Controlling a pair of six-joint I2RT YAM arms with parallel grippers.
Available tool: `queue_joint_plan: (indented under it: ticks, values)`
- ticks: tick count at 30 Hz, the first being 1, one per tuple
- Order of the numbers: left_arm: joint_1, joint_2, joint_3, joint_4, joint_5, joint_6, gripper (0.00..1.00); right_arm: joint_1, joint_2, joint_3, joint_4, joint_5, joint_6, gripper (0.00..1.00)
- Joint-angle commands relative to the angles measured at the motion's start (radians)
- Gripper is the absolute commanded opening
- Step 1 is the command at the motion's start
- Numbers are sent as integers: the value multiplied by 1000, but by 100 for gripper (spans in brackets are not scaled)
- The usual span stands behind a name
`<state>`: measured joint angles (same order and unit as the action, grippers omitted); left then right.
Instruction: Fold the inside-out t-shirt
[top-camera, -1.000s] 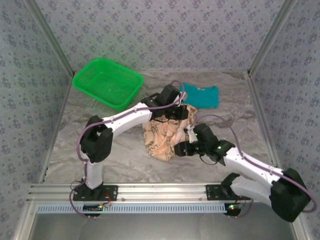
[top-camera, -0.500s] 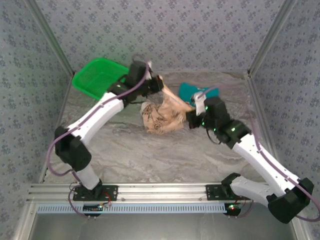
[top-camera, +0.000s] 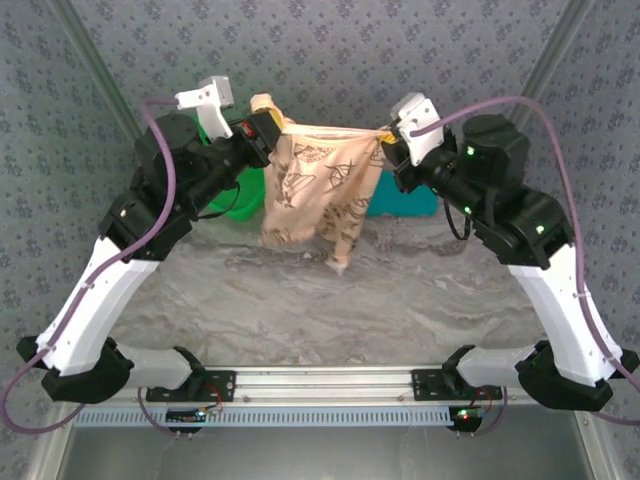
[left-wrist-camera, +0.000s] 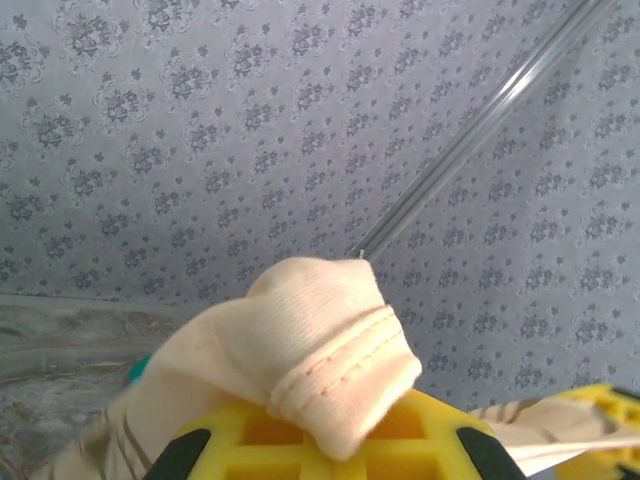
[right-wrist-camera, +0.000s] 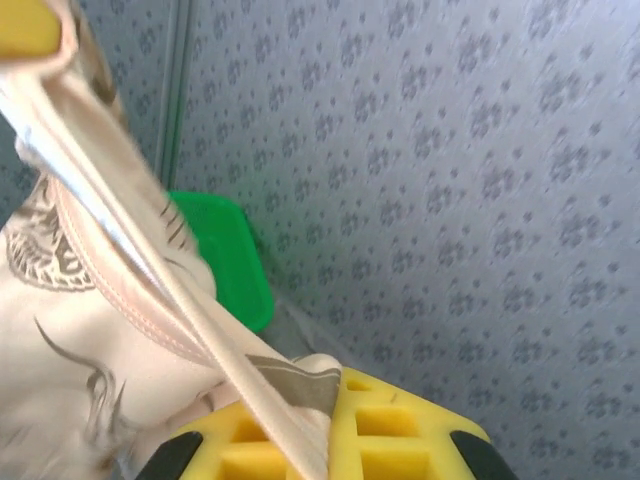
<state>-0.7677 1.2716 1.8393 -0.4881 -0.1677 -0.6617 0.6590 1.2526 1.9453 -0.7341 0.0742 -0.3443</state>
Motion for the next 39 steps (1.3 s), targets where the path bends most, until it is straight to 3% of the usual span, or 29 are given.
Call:
queue_joint_plan:
  ticks: [1,8,12,17,22,24,29,32,35,39]
  values:
    - [11,-34,-11,36,-158,75,0,-30,0,62,-59,30,-29,0]
    - [17,3,-52,142,-265,160,0,-197,98,34,-4,-193,79,0]
    - [101,61,-82,222,-267,176,0,-277,243,55,40,-236,125,0]
    - [269,229,23,202,-127,123,0,-326,511,331,-17,-185,131,0]
    - [302,365,264,162,-41,179,0,-347,761,818,-101,-155,187,0]
    - [303,398,356,133,-21,194,0,-349,764,852,-44,-140,218,0]
    - [303,412,515,56,60,209,0,-329,647,738,1,-140,212,0]
    - [301,325,402,17,106,196,0,-286,517,505,22,-153,137,0]
    - [295,127,18,112,132,130,0,-224,324,104,124,-149,51,0]
    - [283,-222,-614,312,70,-44,3,-123,80,-456,297,-119,2,0]
